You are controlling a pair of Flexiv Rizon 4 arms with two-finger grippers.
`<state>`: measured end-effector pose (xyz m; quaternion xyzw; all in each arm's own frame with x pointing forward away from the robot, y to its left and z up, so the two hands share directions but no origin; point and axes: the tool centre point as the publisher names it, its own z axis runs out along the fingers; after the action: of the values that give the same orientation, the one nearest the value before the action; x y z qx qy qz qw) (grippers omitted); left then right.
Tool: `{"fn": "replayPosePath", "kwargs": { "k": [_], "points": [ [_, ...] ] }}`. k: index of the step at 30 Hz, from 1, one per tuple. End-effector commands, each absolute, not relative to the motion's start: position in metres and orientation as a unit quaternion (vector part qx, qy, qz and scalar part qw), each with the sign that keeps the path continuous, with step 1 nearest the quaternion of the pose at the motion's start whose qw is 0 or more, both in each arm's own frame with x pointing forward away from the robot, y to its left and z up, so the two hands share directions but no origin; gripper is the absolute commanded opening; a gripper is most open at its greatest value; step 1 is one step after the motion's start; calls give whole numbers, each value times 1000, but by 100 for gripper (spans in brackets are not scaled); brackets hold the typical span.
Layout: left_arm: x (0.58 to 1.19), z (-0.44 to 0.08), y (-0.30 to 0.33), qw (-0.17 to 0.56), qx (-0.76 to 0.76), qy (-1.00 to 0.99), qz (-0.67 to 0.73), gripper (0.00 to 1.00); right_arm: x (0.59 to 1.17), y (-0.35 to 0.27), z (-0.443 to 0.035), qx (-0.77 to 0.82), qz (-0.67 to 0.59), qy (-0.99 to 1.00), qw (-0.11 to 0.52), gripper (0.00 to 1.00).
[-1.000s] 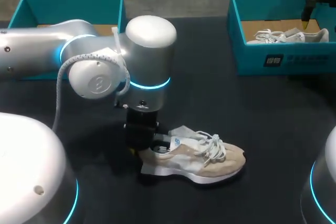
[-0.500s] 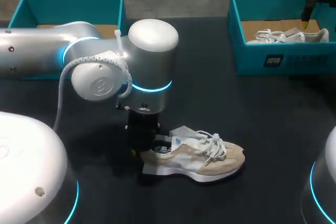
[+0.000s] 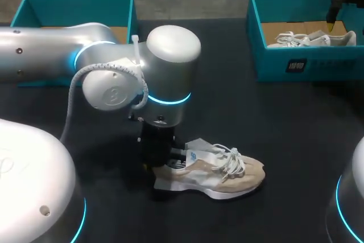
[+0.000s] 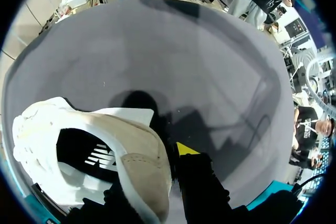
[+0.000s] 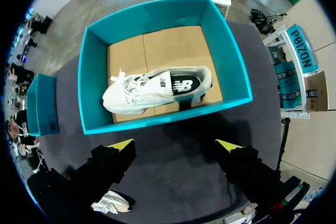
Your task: Take the shoe out of the shoebox, open the shoe tongue, remove and reinsert the insole, then place the shoe into the shoebox
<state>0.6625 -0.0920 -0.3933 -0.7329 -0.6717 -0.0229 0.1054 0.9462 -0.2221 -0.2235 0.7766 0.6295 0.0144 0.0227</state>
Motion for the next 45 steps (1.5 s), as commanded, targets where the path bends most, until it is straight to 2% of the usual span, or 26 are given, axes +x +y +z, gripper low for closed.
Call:
{"fn": "replayPosePath", "kwargs": {
  "k": [1, 10, 11, 12, 14, 17, 18, 19, 34, 45],
  "points": [
    [666, -392, -96, 104, -729, -676, -26, 0, 946, -222, -223, 777, 14, 629, 23, 100],
    [663, -393, -98, 102, -727, -678, -31, 0, 946, -222, -223, 777, 14, 629, 23, 100],
    [662, -394, -98, 102, -727, -678, -31, 11, 946, -222, -223, 777, 14, 629, 23, 100],
    [662, -394, -98, 103, -727, -678, -30, 35, 946, -222, -223, 777, 14, 629, 23, 100],
    [661, -394, -98, 102, -727, -678, -29, 69, 946, -222, -223, 777, 14, 629, 23, 100],
    [661, -393, -96, 96, -730, -676, -24, 85, 946, -222, -223, 777, 14, 629, 23, 100],
    [660, -390, -96, 92, -732, -675, -23, 98, 946, -222, -223, 777, 14, 629, 23, 100],
    [660, -388, -95, 89, -733, -674, -21, 100, 946, -222, -223, 777, 14, 629, 23, 100],
    [647, -322, -80, 22, -713, -698, 63, 100, 946, -222, -223, 777, 14, 629, 23, 100],
    [643, -279, -50, 22, -590, -775, 227, 100, 946, -222, -223, 777, 14, 629, 23, 100]
  ]
}}
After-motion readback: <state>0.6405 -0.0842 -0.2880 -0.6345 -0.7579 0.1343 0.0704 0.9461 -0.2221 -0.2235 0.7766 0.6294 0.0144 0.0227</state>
